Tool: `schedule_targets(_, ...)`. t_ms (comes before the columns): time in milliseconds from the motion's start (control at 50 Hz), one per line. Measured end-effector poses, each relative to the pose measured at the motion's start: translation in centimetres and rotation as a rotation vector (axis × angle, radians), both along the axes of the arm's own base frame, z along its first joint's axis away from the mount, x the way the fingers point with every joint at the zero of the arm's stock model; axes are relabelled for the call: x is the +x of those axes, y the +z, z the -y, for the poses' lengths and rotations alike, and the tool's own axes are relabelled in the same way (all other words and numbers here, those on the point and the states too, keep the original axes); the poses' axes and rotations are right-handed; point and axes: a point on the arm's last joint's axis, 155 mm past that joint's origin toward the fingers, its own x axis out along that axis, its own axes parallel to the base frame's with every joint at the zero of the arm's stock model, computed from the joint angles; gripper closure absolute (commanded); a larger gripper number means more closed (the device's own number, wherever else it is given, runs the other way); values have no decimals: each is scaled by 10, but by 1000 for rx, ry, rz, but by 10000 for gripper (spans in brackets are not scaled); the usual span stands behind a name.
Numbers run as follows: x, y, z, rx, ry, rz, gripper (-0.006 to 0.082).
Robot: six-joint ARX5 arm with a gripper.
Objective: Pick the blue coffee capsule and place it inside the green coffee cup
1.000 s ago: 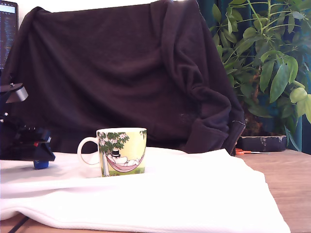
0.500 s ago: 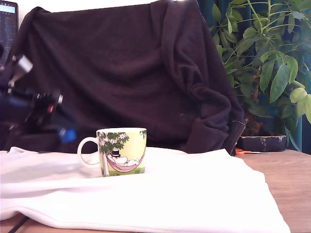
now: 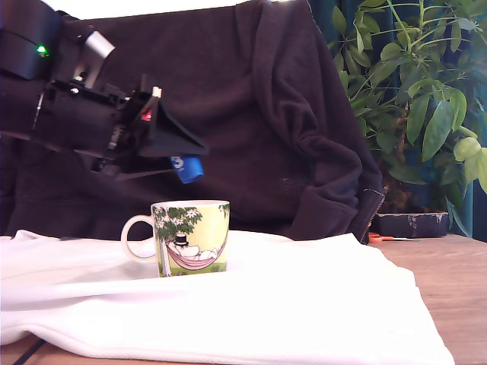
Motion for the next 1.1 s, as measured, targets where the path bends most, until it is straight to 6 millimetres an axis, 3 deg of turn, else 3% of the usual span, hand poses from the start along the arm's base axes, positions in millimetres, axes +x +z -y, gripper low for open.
schedule_targets(260, -6, -16, 2, 31, -1, -68, 741)
schedule_targets(320, -6, -17, 2, 33, -1, -72, 706)
schedule_targets(360, -7, -17, 2, 34, -2, -75, 618)
schedule_targets(460, -7, -18, 2, 36, -2, -78, 247)
schedule_targets(500, -7, -18, 1, 36, -2, -78, 147)
schedule_targets(560, -7, -18, 1, 36, -2, -78, 111)
schedule_targets(780, -7, -18, 2, 35, -3, -79, 124)
schedule_targets(880, -8, -18, 2, 33, -10, -79, 202)
schedule_targets(1000, -10, -9, 0, 29, -8, -70, 455)
schedule_targets(1100, -12, 13, -7, 12, 5, -35, 791)
